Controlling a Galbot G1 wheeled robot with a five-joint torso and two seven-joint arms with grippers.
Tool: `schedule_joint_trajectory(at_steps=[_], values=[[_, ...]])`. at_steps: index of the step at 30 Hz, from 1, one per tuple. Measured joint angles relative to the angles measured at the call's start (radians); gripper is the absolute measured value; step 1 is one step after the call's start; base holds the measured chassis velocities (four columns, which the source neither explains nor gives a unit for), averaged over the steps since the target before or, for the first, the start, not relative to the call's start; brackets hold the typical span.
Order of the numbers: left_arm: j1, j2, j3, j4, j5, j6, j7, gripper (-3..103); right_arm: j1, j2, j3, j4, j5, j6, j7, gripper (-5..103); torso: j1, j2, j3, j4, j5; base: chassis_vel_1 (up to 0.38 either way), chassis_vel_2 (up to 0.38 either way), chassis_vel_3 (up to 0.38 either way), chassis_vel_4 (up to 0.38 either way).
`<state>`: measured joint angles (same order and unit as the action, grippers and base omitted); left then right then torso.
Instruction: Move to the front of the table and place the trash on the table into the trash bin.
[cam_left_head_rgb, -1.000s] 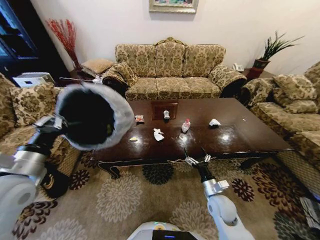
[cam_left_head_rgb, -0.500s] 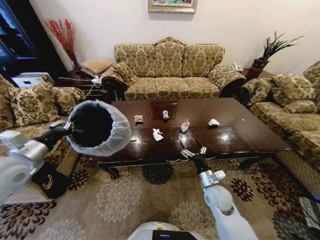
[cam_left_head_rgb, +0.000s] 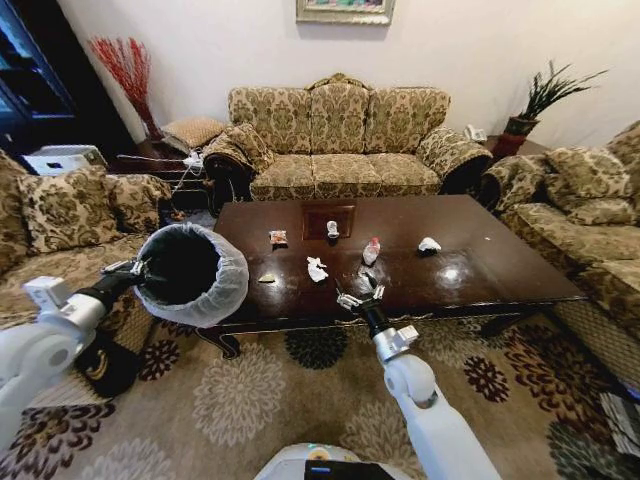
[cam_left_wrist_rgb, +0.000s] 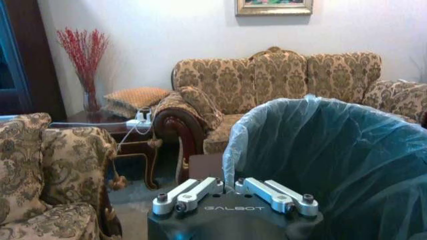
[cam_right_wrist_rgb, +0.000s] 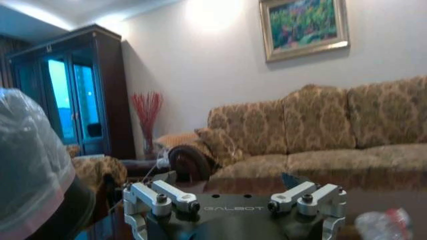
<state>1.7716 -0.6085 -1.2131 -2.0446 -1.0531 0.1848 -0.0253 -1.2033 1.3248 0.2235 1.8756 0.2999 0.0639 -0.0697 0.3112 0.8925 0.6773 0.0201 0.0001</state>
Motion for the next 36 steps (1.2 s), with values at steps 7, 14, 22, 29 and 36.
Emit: schedule_joint_trajectory(at_steps=[7, 14, 22, 29, 36], values=[[0.004, -0.001, -0.002, -0.01, 0.003, 0.002, 0.008, 3, 0.111, 0.02, -0.097, -0.094, 0.04, -0.074, 0.061, 100, 0.0, 0.0, 0.0, 0.0003, -0.0009, 0.169, 0.144, -0.154, -0.165], [0.018, -0.003, -0.014, -0.015, 0.003, 0.007, 0.009, 3, 0.3, 0.063, -0.211, -0.249, 0.163, -0.247, 0.122, 100, 0.0, 0.0, 0.0, 0.0007, 0.0, 0.062, 0.039, -0.029, -0.028], [0.047, -0.023, -0.018, -0.031, 0.009, 0.011, 0.012, 3, 0.527, 0.223, -0.299, -0.559, 0.115, -0.252, 0.129, 100, 0.0, 0.0, 0.0, 0.0001, -0.0005, -0.007, -0.003, 0.002, -0.001], [0.068, -0.042, -0.034, -0.042, 0.01, 0.01, 0.012, 3, 0.601, 0.288, -0.314, -0.745, 0.061, -0.233, 0.127, 100, 0.0, 0.0, 0.0, 0.001, -0.0002, 0.0, 0.0, 0.0, 0.0], [0.067, -0.042, -0.034, -0.039, 0.009, -0.001, 0.019, 3, 0.634, 0.288, -0.285, -0.918, 0.002, -0.198, 0.12, 88, 0.0, 0.0, 0.0, -0.0003, -0.0001, 0.0, 0.0, 0.0, 0.0]])
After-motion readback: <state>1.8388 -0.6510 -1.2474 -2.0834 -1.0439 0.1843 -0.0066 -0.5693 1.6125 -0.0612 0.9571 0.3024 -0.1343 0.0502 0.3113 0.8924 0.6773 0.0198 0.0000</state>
